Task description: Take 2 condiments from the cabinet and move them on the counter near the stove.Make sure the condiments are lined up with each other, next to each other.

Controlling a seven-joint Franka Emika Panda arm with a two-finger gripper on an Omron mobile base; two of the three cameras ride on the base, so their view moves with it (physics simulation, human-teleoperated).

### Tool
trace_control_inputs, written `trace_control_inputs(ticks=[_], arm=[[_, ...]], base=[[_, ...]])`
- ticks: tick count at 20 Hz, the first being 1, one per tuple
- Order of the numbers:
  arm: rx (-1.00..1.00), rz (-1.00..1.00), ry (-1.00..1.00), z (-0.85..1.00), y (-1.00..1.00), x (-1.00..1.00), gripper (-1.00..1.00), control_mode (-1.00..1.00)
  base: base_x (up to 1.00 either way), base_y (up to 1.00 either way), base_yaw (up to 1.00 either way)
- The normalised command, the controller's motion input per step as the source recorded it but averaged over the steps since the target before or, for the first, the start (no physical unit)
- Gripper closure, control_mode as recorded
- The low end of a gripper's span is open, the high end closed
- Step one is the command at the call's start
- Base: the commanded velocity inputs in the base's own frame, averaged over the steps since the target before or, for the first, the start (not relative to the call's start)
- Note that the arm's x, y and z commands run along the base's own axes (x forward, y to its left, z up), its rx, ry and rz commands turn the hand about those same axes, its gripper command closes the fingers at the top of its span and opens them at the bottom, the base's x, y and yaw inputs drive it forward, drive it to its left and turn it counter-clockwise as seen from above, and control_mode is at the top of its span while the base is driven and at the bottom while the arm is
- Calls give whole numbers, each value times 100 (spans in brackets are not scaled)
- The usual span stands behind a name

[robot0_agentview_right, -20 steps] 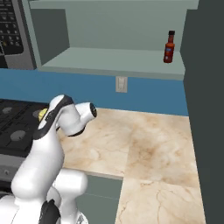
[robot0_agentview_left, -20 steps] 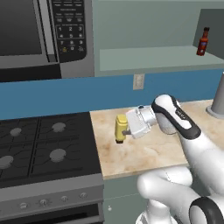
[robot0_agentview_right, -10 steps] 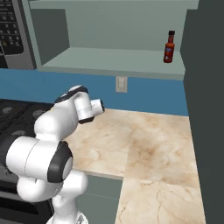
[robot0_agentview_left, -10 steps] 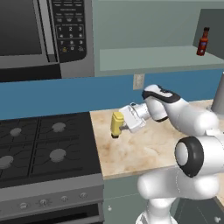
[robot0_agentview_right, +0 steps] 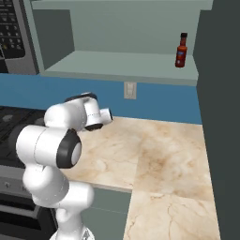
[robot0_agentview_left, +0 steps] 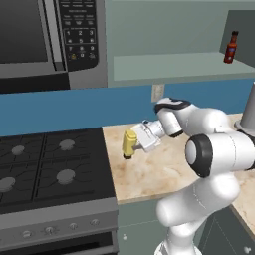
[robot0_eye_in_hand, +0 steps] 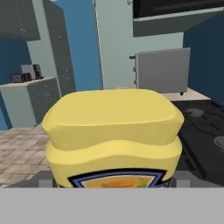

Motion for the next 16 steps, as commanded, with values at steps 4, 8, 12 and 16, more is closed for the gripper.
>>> trace_control_inputs(ticks=[4,8,12,16], arm=[[0,0,-1,-14,13,0,100,-100],[-1,0,-4,-16,8,0,100,-100],[-8,-1,-6,-28,4,0,100,-100],[-7,-1,-4,-25,4,0,100,-100]], base=[[0,0,0],[0,0,0],[0,0,0],[0,0,0]])
